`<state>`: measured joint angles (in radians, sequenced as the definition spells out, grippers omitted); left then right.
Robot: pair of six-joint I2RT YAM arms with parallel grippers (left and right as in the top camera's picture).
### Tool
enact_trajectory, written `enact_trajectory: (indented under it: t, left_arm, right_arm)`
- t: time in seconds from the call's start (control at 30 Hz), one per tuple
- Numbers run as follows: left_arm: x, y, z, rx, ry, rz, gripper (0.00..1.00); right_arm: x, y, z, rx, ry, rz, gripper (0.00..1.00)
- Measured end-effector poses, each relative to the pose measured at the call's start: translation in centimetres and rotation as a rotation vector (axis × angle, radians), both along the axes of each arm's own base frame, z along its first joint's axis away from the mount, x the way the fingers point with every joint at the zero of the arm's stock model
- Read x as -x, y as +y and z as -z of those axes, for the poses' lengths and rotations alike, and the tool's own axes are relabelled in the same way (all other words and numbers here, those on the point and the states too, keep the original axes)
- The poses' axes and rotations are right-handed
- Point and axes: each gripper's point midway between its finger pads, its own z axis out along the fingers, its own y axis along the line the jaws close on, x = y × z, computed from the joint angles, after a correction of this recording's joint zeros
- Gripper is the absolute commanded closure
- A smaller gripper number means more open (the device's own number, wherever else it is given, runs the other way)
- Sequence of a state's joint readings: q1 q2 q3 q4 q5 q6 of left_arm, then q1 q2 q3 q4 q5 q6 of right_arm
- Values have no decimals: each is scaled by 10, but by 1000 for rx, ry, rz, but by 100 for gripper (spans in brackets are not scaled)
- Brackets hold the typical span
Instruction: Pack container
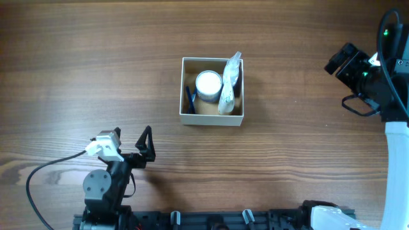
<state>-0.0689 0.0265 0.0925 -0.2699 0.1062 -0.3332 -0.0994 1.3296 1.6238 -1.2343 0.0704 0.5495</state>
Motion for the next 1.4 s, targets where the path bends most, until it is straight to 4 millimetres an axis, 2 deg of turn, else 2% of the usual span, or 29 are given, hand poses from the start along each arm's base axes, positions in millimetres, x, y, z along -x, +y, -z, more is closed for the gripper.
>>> enact_trajectory:
  t: [0.47,0.53,0.6,0.63,0.67,0.73,0.77,0.83,0.9,0.93,1.07,1.27,1.33,1.4]
  left_arm:
    - [1,0,-1,2,-5,-3,0]
    - [1,0,-1,2,-5,-3,0]
    - [1,0,-1,2,-5,-3,0]
    - [1,0,-1,2,-5,-3,0]
    - [1,1,-1,2,-5,-4,0]
    - [1,0,0,2,-3,-3,0]
    - [1,1,0,2,-3,-4,0]
    - [1,1,0,3,-3,-4,0]
    - [1,1,0,2,-5,-4,0]
    - [1,1,-1,3,-5,-4,0]
    - [1,1,0,3,-4,-4,0]
    - [1,1,0,3,-4,-4,0]
    - [1,1,0,2,-5,-4,0]
    - [1,1,0,3,-4,-4,0]
  right_arm:
    - [1,0,-1,0,-5,0,0]
    - [10,1,-16,5,-53,0,0]
    - [32,2,-43,33,-147,-7,0]
    - [50,1,-65,66,-242,-10,0]
    - [62,2,-80,101,-326,-28,0]
    - [76,10,-97,216,-510,-151,0]
    - [78,17,-88,260,-548,-224,0]
    - [88,31,-43,301,-553,-343,0]
    - [99,44,12,303,-545,-436,0]
    - [101,48,24,307,-565,-460,0]
    - [102,61,94,294,-608,-535,1]
    - [91,63,164,212,-593,-509,0]
    - [88,63,173,188,-597,-491,0]
    - [87,63,170,177,-619,-478,0]
